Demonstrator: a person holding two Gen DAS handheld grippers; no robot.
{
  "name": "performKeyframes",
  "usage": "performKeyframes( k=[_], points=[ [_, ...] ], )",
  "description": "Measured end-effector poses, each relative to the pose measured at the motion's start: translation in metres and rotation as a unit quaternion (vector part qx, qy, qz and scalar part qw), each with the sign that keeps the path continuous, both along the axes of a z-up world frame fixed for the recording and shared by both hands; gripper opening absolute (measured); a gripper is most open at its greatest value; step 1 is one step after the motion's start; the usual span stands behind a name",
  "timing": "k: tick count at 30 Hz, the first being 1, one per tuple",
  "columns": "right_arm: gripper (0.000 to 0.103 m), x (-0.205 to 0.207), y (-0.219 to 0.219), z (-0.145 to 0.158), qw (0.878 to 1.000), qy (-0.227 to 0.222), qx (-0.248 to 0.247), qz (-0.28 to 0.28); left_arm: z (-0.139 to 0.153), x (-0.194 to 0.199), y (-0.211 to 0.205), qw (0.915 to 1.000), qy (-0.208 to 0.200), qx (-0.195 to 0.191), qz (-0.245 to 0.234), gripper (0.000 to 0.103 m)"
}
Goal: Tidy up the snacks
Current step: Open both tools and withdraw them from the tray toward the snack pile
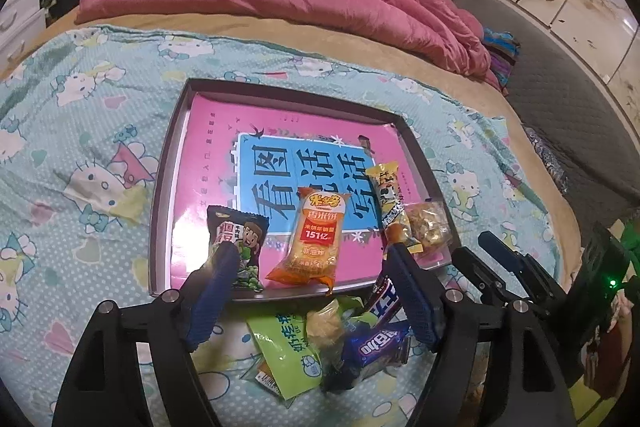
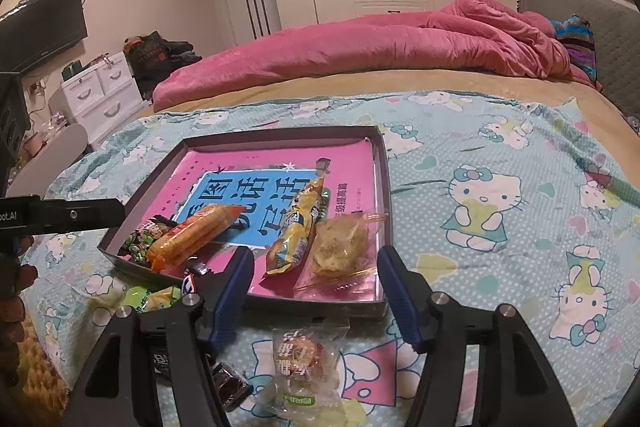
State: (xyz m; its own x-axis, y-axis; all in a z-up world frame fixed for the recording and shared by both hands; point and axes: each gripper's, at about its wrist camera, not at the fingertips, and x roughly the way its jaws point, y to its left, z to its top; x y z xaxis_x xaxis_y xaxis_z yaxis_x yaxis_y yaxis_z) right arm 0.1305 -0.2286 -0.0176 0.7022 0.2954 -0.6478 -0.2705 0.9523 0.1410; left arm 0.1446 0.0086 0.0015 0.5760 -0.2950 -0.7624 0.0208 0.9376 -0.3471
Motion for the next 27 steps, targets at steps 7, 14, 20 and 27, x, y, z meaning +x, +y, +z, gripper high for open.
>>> performKeyframes(
  k=[7,14,20,27],
  points=[
    [0.065,-0.003,0.002,0.001,1.0,0.0,-0.002,0.003,0.004,-0.005,0.005,1.0,-0.002,-0.003,0.004,0.078],
    [0.065,-0.005,0.001,0.004,1.0,0.0,0.0,0.0,0.008,-0.012,0.011,0.9999,-0.005,-0.006,0.007,0.078],
    [0.065,-0.01,0.001,0.006,1.0,0.007,0.0,0.002,0.01,-0.018,0.014,0.9999,-0.008,-0.003,0.007,0.078],
    [0.065,-0.021,0.004,0.005,1.0,0.017,-0.004,0.012,0.012,-0.025,0.017,0.9999,-0.007,-0.008,0.007,0.078]
  ],
)
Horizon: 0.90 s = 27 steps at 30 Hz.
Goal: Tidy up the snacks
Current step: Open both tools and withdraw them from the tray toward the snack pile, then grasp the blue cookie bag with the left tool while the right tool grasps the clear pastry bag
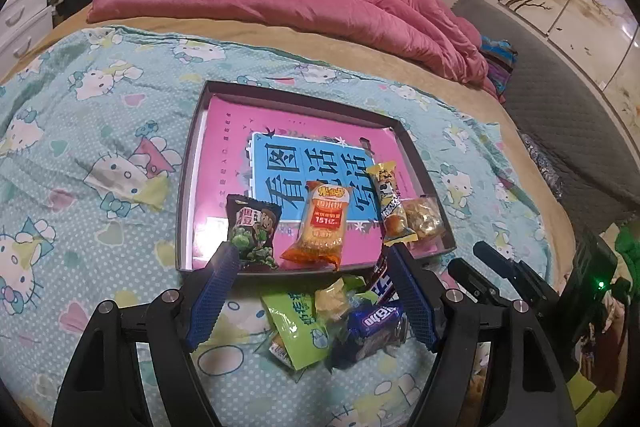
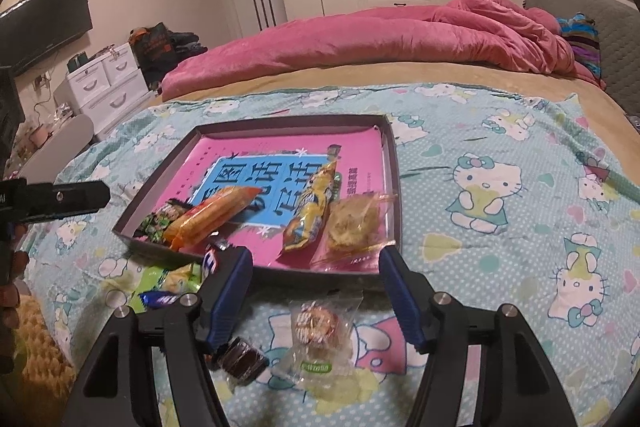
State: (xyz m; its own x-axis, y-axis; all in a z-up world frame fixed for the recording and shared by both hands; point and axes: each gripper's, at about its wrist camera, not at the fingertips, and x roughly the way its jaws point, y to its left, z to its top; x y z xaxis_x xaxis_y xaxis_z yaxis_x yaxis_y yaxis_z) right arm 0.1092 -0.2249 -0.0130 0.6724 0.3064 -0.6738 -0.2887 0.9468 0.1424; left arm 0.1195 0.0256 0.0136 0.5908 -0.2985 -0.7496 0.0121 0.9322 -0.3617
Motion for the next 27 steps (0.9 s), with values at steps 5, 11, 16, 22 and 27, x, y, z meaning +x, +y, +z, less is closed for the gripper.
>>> performKeyframes(
  k=[5,11,16,22,27],
  points=[
    [0.065,-0.008,0.002,0.0,1.0,0.006,-0.001,0.006,0.0,-0.005,-0.003,1.0,0.0,0.002,-0.006,0.078],
    [0.065,-0.014,0.002,0.001,1.0,0.008,-0.001,0.009,0.001,-0.009,-0.008,0.9998,0.0,0.007,-0.017,0.078],
    [0.065,-0.017,0.002,0.001,1.0,0.01,0.0,0.01,-0.004,-0.014,-0.014,0.9995,0.008,0.015,-0.025,0.078],
    [0.065,-0.019,0.001,0.001,1.0,0.01,0.0,0.01,-0.012,-0.018,-0.024,0.9988,0.019,0.021,-0.04,0.078],
    [0.065,-0.02,-0.002,0.0,1.0,0.014,0.0,0.006,-0.018,-0.021,-0.033,0.9978,0.026,0.025,-0.056,0.078]
  ],
)
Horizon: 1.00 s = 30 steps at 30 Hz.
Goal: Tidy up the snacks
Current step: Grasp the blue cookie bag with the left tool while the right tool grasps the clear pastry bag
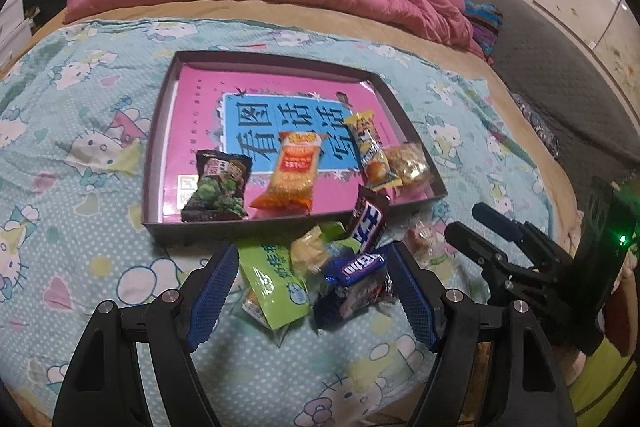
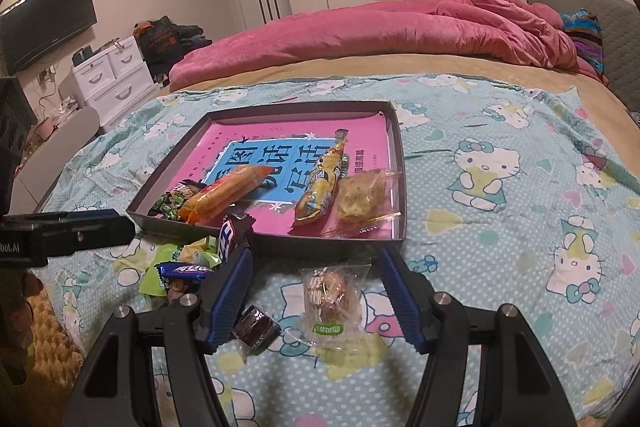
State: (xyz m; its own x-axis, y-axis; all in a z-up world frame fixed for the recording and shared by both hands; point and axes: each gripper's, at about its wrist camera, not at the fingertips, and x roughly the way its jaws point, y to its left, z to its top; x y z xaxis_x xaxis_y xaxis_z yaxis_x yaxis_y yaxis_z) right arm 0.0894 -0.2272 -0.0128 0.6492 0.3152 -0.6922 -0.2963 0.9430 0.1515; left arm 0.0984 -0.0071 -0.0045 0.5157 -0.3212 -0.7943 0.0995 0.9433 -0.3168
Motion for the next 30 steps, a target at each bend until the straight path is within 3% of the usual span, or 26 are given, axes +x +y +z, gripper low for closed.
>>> performKeyframes(
  k=[16,30],
  points=[
    [0.065,0.0,-0.001,-0.005,1.0,0.012,-0.003,-0.005,-0.019,-0.005,-0.026,0.9988,0.024,0.005,-0.042,0.078],
    [0.065,0.013,0.0,-0.037,0.997,0.074,-0.026,-0.011,-0.035,-0.002,-0.039,0.9973,0.043,0.004,-0.059,0.078]
  ],
)
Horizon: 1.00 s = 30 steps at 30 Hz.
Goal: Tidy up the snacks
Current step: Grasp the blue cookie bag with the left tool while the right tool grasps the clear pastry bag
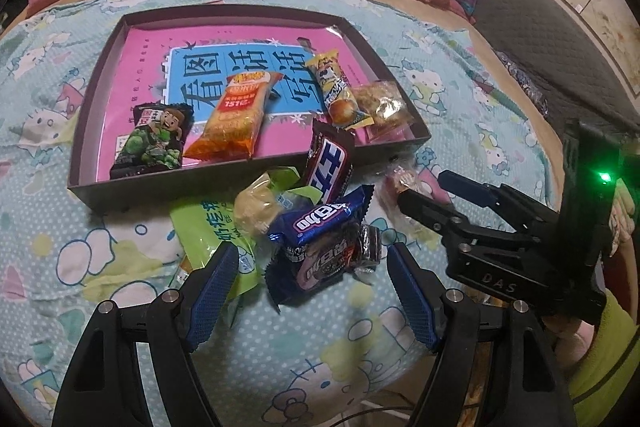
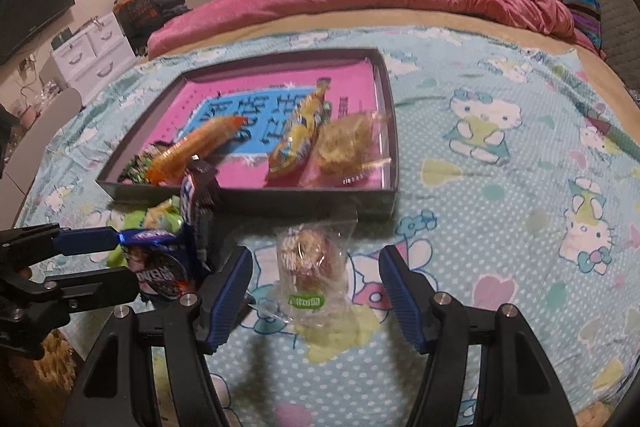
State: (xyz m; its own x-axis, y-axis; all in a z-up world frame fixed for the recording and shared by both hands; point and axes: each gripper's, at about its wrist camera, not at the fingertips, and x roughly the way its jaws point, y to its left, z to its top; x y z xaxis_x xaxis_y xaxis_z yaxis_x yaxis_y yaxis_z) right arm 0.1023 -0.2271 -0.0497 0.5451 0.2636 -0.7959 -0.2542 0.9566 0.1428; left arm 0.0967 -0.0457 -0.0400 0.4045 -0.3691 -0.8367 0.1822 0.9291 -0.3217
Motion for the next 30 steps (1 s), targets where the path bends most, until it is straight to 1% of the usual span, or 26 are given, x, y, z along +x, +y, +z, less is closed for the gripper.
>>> performKeyframes(
  k=[9,13,18,23,25,26,29,30],
  points=[
    [0.065,0.006,0.002,-0.013,1.0,0.018,-0.011,0.002,-0.007,0.008,-0.012,1.0,0.002,0.007,-0.006,0.078],
    [0.065,0.009,-0.001,-0.015,1.0,0.024,-0.012,-0.002,-0.009,0.012,-0.017,0.9998,-0.002,0.02,0.001,0.078],
    [0.065,0.011,-0.001,-0.017,1.0,0.027,-0.01,-0.001,-0.011,0.016,-0.021,0.9998,0.001,0.021,0.002,0.077],
    [0.065,0.015,0.0,-0.02,1.0,0.028,-0.011,0.005,-0.013,0.014,-0.028,0.9993,0.0,0.037,-0.004,0.071],
    [0.065,0.016,0.001,-0.022,1.0,0.026,-0.011,0.006,-0.013,0.014,-0.03,0.999,-0.001,0.044,-0.002,0.066],
    [0.065,0.017,0.001,-0.022,1.0,0.025,-0.011,0.008,-0.013,0.015,-0.029,0.9991,-0.001,0.043,0.001,0.065],
    [0.065,0.02,0.003,-0.024,1.0,0.022,-0.015,0.015,-0.012,0.016,-0.025,0.9993,0.003,0.036,0.012,0.054],
    [0.065,0.021,0.003,-0.025,1.0,0.021,-0.015,0.016,-0.013,0.017,-0.023,0.9994,0.005,0.032,0.014,0.053]
  ],
)
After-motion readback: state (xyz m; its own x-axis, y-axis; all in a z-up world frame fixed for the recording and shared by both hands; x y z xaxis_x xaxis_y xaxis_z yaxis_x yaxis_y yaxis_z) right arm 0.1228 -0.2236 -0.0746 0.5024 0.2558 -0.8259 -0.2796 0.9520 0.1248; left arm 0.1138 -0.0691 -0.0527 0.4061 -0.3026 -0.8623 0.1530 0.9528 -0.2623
